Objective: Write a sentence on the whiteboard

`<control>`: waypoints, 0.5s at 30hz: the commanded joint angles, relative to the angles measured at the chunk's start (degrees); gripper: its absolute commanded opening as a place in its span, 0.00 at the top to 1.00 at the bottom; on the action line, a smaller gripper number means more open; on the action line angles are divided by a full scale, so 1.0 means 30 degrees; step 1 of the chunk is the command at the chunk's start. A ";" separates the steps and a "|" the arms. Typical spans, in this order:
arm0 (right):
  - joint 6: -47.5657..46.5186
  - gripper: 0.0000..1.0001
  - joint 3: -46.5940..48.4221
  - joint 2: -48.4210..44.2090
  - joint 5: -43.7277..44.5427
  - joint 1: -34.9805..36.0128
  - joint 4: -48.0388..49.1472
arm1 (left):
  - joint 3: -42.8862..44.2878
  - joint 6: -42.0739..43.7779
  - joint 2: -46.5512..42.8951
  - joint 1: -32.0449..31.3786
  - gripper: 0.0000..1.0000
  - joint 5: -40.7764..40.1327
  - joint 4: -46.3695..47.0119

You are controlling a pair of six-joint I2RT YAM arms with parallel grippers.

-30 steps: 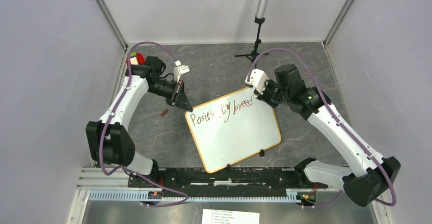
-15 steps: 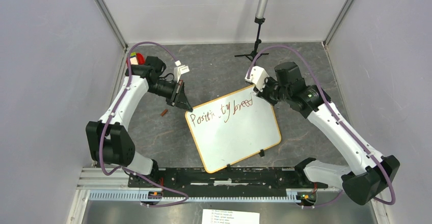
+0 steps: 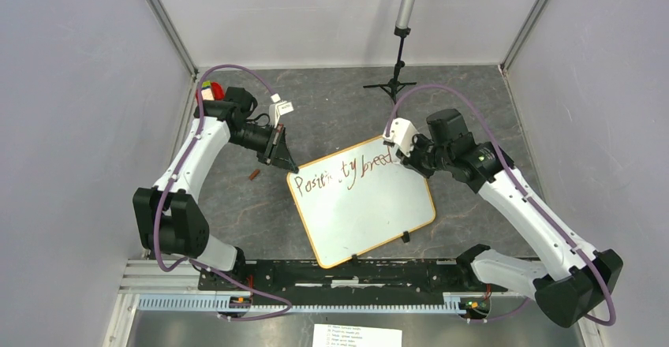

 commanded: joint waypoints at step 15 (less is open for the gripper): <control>-0.0155 1.00 0.2441 0.0043 0.1768 -0.0076 0.0117 | 0.0196 -0.0390 -0.0068 -0.0231 0.98 -0.0436 0.0458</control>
